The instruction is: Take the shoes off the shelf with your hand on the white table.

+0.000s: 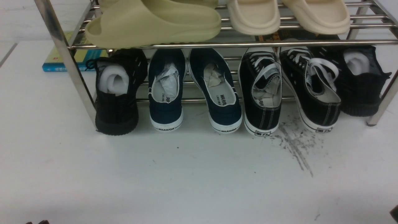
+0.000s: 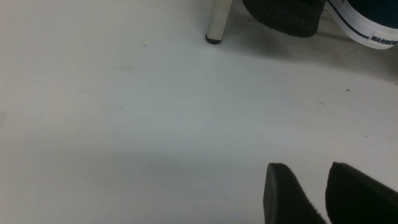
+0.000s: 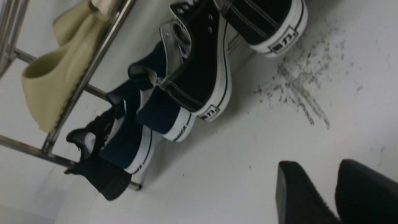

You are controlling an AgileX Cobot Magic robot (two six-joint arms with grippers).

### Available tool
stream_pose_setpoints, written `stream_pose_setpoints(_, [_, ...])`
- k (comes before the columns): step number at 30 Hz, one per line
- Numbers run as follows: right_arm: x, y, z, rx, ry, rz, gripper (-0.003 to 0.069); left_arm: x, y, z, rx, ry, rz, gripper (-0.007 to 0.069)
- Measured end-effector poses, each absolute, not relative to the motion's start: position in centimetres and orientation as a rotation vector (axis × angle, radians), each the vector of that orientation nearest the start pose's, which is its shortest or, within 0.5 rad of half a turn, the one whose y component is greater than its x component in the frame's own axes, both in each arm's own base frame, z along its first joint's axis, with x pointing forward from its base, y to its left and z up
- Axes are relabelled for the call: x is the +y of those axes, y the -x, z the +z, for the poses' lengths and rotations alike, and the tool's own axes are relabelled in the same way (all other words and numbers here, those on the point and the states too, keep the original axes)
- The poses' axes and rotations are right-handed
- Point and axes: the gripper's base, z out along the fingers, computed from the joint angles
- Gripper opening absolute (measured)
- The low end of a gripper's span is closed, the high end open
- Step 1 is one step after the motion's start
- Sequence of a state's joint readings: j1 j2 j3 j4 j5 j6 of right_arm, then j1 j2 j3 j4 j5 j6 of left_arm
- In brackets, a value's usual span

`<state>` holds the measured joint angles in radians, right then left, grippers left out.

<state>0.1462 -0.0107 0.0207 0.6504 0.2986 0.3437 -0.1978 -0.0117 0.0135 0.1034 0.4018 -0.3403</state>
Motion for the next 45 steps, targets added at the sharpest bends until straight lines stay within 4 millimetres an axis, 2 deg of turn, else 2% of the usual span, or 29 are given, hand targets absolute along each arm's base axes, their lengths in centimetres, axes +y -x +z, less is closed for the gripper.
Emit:
stream_pose_setpoints(1, [2.3,-5.1,19.0,1.701,-0.600,0.958,0.0200,-0.7,-5.1,17.3,1.892,0.072,-0.265,0.0242])
stream_pose_setpoints(4, [1.8,-4.9,22.4,1.557,-0.499,0.893,0.0113,-0.7,-5.1,17.3,1.892,0.072,-0.265,0.0242])
stream_pose_setpoints(5, [1.8,-4.9,22.7,1.546,-0.490,0.888,0.0113,-0.7,-5.1,17.3,1.892,0.072,-0.265,0.0242])
stream_pose_setpoints(7, [1.6,-4.8,26.7,1.472,-0.370,0.784,0.0020,-0.7,-5.1,17.3,1.892,0.072,-0.265,0.0242])
stream_pose_setpoints(9, [1.7,-5.2,28.7,1.489,-0.294,0.708,-0.0005,-0.7,-5.1,17.3,1.892,0.072,-0.265,0.0242])
stream_pose_setpoints(11, [2.0,-6.3,31.0,1.554,-0.216,0.645,-0.0006,-0.7,-5.1,17.3,1.892,0.072,-0.265,0.0242])
stream_pose_setpoints(13, [2.5,-7.2,32.4,1.628,-0.150,0.606,-0.0002,-0.7,-5.1,17.3,1.892,0.072,-0.265,0.0242])
stream_pose_setpoints(14, [3.2,-9.1,33.2,1.789,-0.078,0.572,0.0000,-0.7,-5.1,17.3,1.892,0.072,-0.265,0.0242])
stream_pose_setpoints(17, [4.2,-12.7,34.2,2.051,0.021,0.526,0.0000,-0.7,-5.1,17.3,1.892,0.072,-0.264,0.0242])
stream_pose_setpoints(18, [4.3,-13.3,34.2,2.091,0.035,0.517,0.0000,-0.7,-5.1,17.3,1.892,0.072,-0.264,0.0242])
stream_pose_setpoints(19, [4.6,-15.2,34.8,2.192,0.076,0.484,0.0001,-0.6,-5.1,17.3,1.891,0.072,-0.264,0.0242])
stream_pose_setpoints(22, [5.5,-21.2,34.2,2.432,0.131,0.445,0.0011,-0.6,-5.1,17.3,1.891,0.072,-0.264,0.0242])
stream_pose_setpoints(23, [5.5,-21.3,34.5,2.427,0.134,0.444,0.0014,-0.6,-5.1,17.3,1.891,0.072,-0.264,0.0242])
stream_pose_setpoints(24, [5.9,-23.7,33.8,2.500,0.155,0.435,0.0027,-0.6,-5.1,17.3,1.891,0.072,-0.264,0.0242])
stream_pose_setpoints(27, [7.0,-28.8,32.8,2.617,0.235,0.416,0.0091,-0.6,-5.1,17.3,1.891,0.072,-0.264,0.0242])
stream_pose_setpoints(28, [7.4,-30.2,32.2,2.660,0.266,0.404,0.0122,-0.6,-5.1,17.3,1.891,0.072,-0.264,0.0242])
stream_pose_setpoints(29, [7.5,-30.5,32.2,2.662,0.270,0.399,0.0122,-0.6,-5.1,17.3,1.891,0.072,-0.264,0.0242])
stream_pose_setpoints(30, [8.3,-32.3,31.4,2.721,0.319,0.375,0.0169,-0.6,-5.1,17.3,1.891,0.072,-0.264,0.0242])
stream_pose_setpoints(31, [8.4,-32.8,31.3,2.728,0.327,0.366,0.0174,-0.6,-5.1,17.3,1.891,0.072,-0.264,0.0242])
stream_pose_setpoints(32, [9.1,-34.1,30.5,2.787,0.370,0.330,0.0211,-0.6,-5.1,17.3,1.891,0.072,-0.264,0.0242])
stream_pose_setpoints(33, [9.2,-34.2,30.7,2.783,0.373,0.332,0.0216,-0.6,-5.1,17.3,1.891,0.072,-0.264,0.0242])
stream_pose_setpoints(35, [10.4,-35.9,30.1,2.840,0.422,0.259,0.0252,-0.6,-5.1,17.3,1.891,0.072,-0.264,0.0242])
stream_pose_setpoints(37, [11.6,-37.2,30.4,2.827,0.453,0.166,0.0272,-0.6,-5.1,17.3,1.891,0.071,-0.263,0.0242])
stream_pose_setpoints(42, [13.7,-38.3,30.1,2.791,0.501,0.007,0.0279,-0.6,-5.1,17.3,1.891,0.071,-0.263,0.0242])
stream_pose_setpoints(45, [14.1,-38.3,29.9,2.794,0.504,-0.014,0.0279,-0.6,-5.1,17.3,1.891,0.071,-0.263,0.0242])
